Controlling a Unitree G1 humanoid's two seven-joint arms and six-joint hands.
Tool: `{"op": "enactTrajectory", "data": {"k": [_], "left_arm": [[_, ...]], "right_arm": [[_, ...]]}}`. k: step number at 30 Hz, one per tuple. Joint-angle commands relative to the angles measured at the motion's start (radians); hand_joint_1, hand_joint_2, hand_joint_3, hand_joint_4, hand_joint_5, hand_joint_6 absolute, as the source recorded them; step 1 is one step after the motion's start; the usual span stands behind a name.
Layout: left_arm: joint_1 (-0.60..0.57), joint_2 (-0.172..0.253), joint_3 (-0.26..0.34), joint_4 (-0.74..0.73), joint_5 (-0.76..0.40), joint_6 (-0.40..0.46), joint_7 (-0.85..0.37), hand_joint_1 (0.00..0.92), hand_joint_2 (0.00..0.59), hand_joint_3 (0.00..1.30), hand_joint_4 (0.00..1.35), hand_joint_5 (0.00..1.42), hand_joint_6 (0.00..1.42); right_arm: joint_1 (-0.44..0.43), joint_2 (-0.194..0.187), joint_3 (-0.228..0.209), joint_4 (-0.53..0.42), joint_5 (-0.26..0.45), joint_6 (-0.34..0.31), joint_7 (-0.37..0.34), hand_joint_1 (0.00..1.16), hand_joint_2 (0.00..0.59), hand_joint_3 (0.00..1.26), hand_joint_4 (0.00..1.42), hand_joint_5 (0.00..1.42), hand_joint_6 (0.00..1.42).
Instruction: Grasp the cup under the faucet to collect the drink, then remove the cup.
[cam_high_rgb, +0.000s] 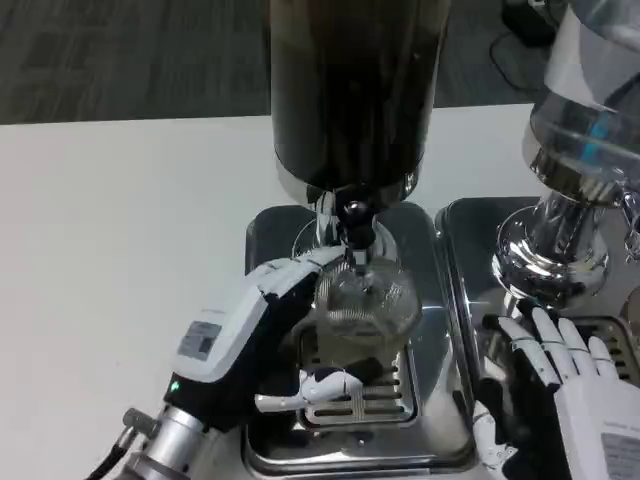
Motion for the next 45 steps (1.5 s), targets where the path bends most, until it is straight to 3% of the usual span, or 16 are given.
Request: {"op": "enactTrajectory", "data": {"k": [1,10,15,21,29,34,37,39,45], "left_arm": [[0.018,0.02,-0.014,-0.025,0.018,0.009,0.025,0.32,0.089,0.19,0.16,0.4,0.25],[0.042,0.047,-0.001,-0.054,0.003,0.008,0.019,0.272,0.083,0.14,0.11,0.38,0.23],[0.07,0.075,0.02,-0.072,-0.014,-0.007,0.026,0.099,0.073,0.13,0.1,0.37,0.22],[0.119,0.117,0.07,-0.128,-0.043,-0.041,0.024,0.041,0.071,0.13,0.1,0.37,0.22],[0.166,0.148,0.131,-0.176,-0.074,-0.04,0.016,0.016,0.067,0.12,0.1,0.37,0.22],[0.206,0.179,0.18,-0.213,-0.107,-0.054,-0.017,0.0,0.055,0.12,0.1,0.36,0.22],[0.238,0.213,0.205,-0.25,-0.12,-0.054,-0.065,0.0,0.053,0.04,0.0,0.24,0.12],[0.265,0.238,0.228,-0.276,-0.145,-0.077,-0.101,0.0,0.087,0.0,0.0,0.12,0.02],[0.32,0.24,0.312,-0.387,-0.312,-0.165,-0.257,0.0,0.146,0.0,0.0,0.04,0.0]], "right_arm": [[-0.006,-0.013,-0.01,0.011,0.011,-0.016,0.009,0.37,0.558,0.23,0.09,0.08,0.06],[-0.014,-0.022,-0.009,0.018,0.021,-0.025,0.009,0.37,0.558,0.23,0.09,0.09,0.06],[-0.016,-0.029,-0.011,0.019,0.029,-0.032,0.01,0.37,0.554,0.23,0.09,0.09,0.06],[-0.027,-0.038,-0.021,0.018,0.035,-0.029,0.019,0.36,0.55,0.23,0.09,0.08,0.06],[-0.045,-0.057,-0.036,0.019,0.023,-0.021,0.051,0.36,0.549,0.23,0.09,0.08,0.06],[-0.058,-0.094,-0.037,0.006,-0.042,-0.003,0.086,0.35,0.549,0.22,0.07,0.05,0.04],[-0.064,-0.113,-0.043,0.008,-0.053,-0.004,0.119,0.34,0.534,0.19,0.05,0.01,0.0],[-0.066,-0.122,-0.048,0.01,-0.05,-0.009,0.126,0.34,0.54,0.18,0.04,0.01,0.0],[-0.087,-0.147,-0.048,0.016,-0.068,-0.014,0.154,0.32,0.542,0.15,0.02,0.0,0.0]]}}
